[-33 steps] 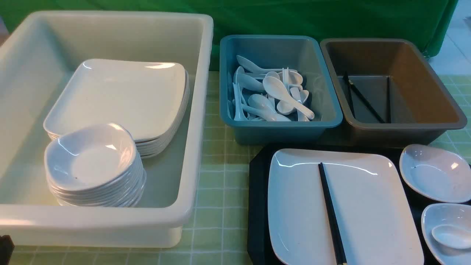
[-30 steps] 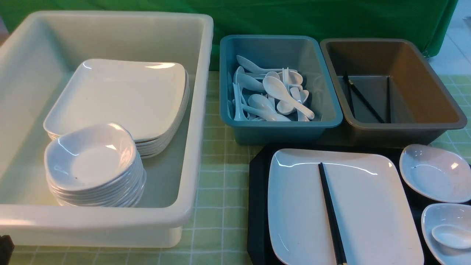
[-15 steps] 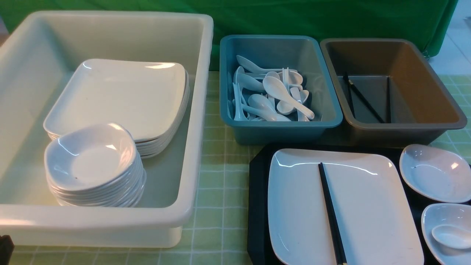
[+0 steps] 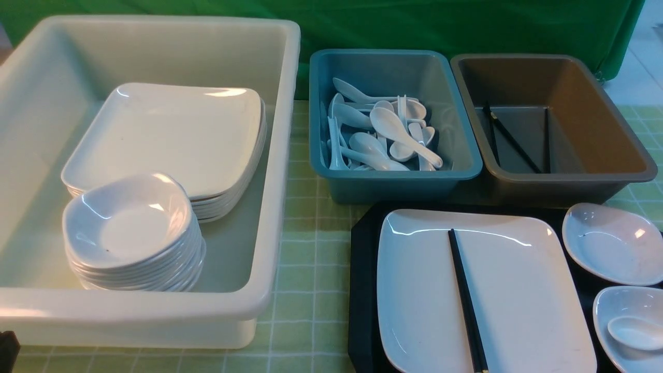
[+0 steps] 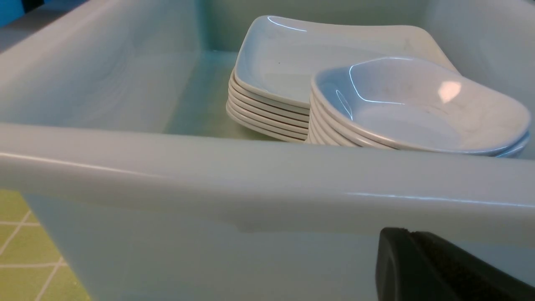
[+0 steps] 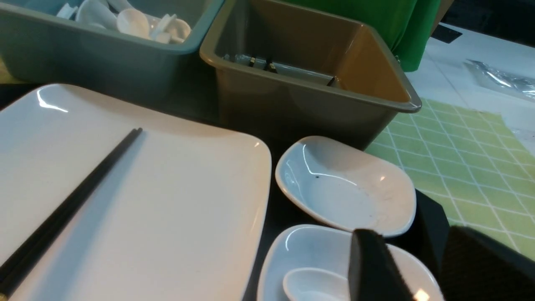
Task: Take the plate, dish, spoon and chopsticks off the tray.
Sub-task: Use the right arm to grab a soup spoon from the plate
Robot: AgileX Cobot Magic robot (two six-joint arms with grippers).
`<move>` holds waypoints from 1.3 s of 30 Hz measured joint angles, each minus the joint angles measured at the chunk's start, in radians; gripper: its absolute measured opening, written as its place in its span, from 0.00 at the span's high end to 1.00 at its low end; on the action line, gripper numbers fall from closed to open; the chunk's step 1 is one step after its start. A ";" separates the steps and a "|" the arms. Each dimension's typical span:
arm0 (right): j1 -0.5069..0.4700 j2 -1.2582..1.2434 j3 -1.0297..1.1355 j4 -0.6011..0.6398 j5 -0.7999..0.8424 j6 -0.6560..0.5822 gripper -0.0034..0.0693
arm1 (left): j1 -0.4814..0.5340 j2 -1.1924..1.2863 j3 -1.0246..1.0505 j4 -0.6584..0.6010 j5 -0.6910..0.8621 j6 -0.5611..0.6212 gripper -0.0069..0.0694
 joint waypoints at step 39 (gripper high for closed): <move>0.000 0.000 0.000 0.410 -0.123 0.709 0.62 | 0.000 0.000 0.000 0.000 0.000 0.000 0.91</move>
